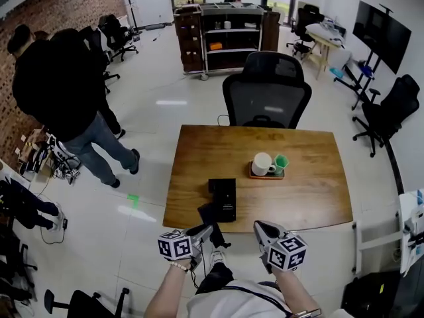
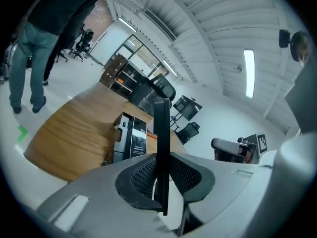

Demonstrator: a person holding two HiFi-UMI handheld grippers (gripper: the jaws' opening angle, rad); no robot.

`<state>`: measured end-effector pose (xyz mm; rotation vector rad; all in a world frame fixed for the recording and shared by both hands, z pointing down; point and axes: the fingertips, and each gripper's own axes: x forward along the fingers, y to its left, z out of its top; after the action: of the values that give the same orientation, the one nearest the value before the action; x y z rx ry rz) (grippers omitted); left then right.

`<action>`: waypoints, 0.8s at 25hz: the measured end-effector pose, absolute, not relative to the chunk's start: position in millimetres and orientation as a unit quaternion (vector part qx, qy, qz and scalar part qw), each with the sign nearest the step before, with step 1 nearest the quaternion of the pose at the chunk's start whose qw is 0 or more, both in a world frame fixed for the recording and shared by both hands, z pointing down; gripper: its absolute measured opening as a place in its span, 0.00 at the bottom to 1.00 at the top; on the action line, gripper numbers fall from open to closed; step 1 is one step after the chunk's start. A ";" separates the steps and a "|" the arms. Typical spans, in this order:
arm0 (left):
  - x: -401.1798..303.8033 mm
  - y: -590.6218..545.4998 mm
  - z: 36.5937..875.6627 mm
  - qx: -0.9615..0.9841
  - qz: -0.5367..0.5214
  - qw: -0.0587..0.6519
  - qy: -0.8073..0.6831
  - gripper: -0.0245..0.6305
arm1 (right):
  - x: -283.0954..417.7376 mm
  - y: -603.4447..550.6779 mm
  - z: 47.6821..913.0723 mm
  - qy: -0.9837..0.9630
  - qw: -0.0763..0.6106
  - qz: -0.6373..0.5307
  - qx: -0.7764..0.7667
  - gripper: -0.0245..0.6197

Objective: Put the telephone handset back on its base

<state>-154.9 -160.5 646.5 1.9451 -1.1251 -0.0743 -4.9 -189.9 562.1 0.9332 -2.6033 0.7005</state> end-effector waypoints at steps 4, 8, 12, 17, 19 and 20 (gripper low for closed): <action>-162.1 -184.7 653.1 0.805 -0.032 0.448 -0.389 0.15 | -19.7 -202.3 567.9 -0.900 0.146 0.247 0.327 0.04; -167.7 -206.9 666.1 0.818 -0.019 0.462 -0.342 0.15 | -29.2 -211.7 573.2 -0.895 0.144 0.253 0.338 0.04; -176.4 -229.2 686.0 0.828 0.001 0.470 -0.305 0.15 | -33.3 -215.0 576.8 -0.889 0.144 0.256 0.350 0.04; -184.7 -251.1 701.8 0.834 0.009 0.483 -0.269 0.15 | -26.3 -215.3 584.0 -0.880 0.151 0.261 0.368 0.04; -183.9 -257.5 704.0 0.836 0.010 0.488 -0.253 0.15 | -25.4 -217.8 585.5 -0.876 0.153 0.264 0.373 0.04; -183.2 -260.3 705.9 0.836 0.010 0.491 -0.245 0.15 | -26.2 -219.5 585.8 -0.875 0.154 0.265 0.374 0.04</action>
<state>-183.2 -260.3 705.9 2.0294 -0.5942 0.0243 -26.2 -219.5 585.8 1.0722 -2.5095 0.7597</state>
